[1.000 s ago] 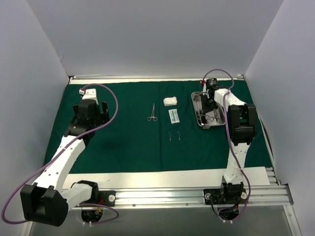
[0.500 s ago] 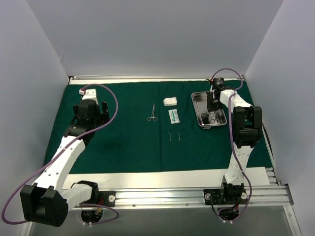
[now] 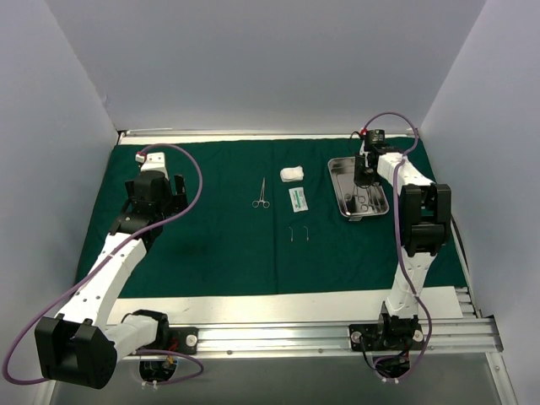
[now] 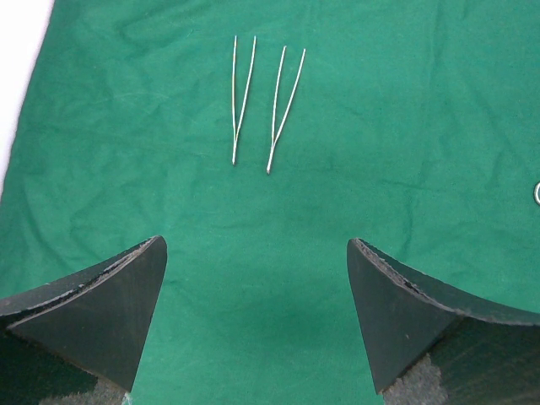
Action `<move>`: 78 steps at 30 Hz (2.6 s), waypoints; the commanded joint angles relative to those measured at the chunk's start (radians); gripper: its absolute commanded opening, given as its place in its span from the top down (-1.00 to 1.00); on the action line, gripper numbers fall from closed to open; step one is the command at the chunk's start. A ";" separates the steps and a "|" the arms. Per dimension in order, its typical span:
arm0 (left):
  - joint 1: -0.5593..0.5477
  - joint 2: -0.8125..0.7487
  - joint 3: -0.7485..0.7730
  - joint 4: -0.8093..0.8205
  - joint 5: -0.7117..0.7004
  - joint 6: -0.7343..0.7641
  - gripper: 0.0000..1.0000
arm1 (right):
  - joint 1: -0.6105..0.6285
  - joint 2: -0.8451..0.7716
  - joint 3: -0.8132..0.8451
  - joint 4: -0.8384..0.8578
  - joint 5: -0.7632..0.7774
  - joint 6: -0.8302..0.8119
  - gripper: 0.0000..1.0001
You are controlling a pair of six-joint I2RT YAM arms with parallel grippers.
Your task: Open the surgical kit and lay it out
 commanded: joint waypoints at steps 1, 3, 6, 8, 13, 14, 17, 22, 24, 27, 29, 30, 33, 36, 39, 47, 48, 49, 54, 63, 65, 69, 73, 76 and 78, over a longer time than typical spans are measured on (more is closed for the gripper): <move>-0.002 -0.023 0.010 0.023 0.002 -0.007 -0.94 | 0.001 -0.044 -0.015 -0.016 -0.001 0.016 1.00; -0.002 -0.021 0.011 0.023 0.003 -0.007 -0.94 | 0.000 -0.037 -0.018 -0.014 0.017 0.032 1.00; -0.004 -0.021 0.011 0.025 0.003 -0.005 -0.94 | 0.000 -0.022 -0.010 -0.030 0.048 0.065 0.93; -0.002 -0.020 0.011 0.025 0.003 -0.007 -0.94 | 0.004 -0.011 0.001 -0.051 0.051 0.086 0.86; -0.004 -0.017 0.011 0.027 0.006 -0.007 -0.95 | 0.021 0.009 0.024 -0.088 0.066 0.144 0.54; -0.004 -0.018 0.010 0.025 0.006 -0.005 -0.94 | 0.027 0.013 0.034 -0.091 0.092 0.151 0.54; -0.002 -0.018 0.010 0.023 0.005 -0.005 -0.94 | 0.042 0.047 0.073 -0.128 0.123 0.167 0.54; -0.004 -0.020 0.010 0.023 0.003 -0.005 -0.95 | 0.081 0.091 0.109 -0.148 0.166 0.184 0.59; -0.002 -0.021 0.010 0.023 0.003 -0.007 -0.94 | 0.081 0.111 0.123 -0.157 0.181 0.200 0.61; -0.002 -0.023 0.008 0.022 0.003 -0.007 -0.94 | 0.079 0.131 0.137 -0.165 0.197 0.224 0.63; -0.002 -0.026 0.008 0.022 0.003 -0.005 -0.94 | 0.079 0.144 0.146 -0.172 0.203 0.235 0.63; -0.004 -0.026 0.008 0.022 0.003 -0.007 -0.94 | 0.079 0.156 0.151 -0.178 0.201 0.238 0.63; -0.004 -0.027 0.008 0.023 0.003 -0.007 -0.94 | 0.079 0.167 0.156 -0.182 0.210 0.246 0.64; -0.005 -0.027 0.010 0.022 0.003 -0.007 -0.94 | 0.081 0.154 0.152 -0.177 0.204 0.237 0.66; -0.004 -0.026 0.008 0.022 0.003 -0.007 -0.95 | 0.087 0.127 0.157 -0.177 0.203 0.226 0.66; -0.005 -0.027 0.008 0.022 0.006 -0.005 -0.94 | 0.067 0.088 0.200 -0.208 0.195 0.203 0.66; -0.005 -0.029 0.008 0.023 0.006 -0.005 -0.94 | 0.064 0.090 0.206 -0.211 0.190 0.201 0.66; -0.005 -0.029 0.008 0.022 0.006 -0.005 -0.94 | 0.062 0.090 0.208 -0.212 0.186 0.198 0.66; -0.005 -0.029 0.008 0.022 0.005 -0.007 -0.94 | 0.050 0.095 0.208 -0.220 0.166 0.190 0.66; -0.005 -0.030 0.008 0.020 0.005 -0.003 -0.94 | 0.035 0.131 0.205 -0.234 0.112 0.161 0.66; -0.005 -0.029 0.008 0.020 0.005 -0.003 -0.95 | 0.033 0.145 0.205 -0.237 0.108 0.158 0.66; -0.004 -0.027 0.008 0.020 0.005 -0.005 -0.94 | 0.032 0.164 0.202 -0.234 0.086 0.148 0.66; -0.005 -0.027 0.008 0.022 0.003 -0.003 -0.94 | 0.032 0.179 0.202 -0.235 0.080 0.135 0.70; -0.005 -0.029 0.008 0.019 0.003 -0.005 -0.94 | 0.029 0.191 0.203 -0.248 0.082 0.137 0.70; -0.005 -0.027 0.008 0.019 0.003 -0.003 -0.94 | 0.026 0.197 0.197 -0.251 0.080 0.143 0.71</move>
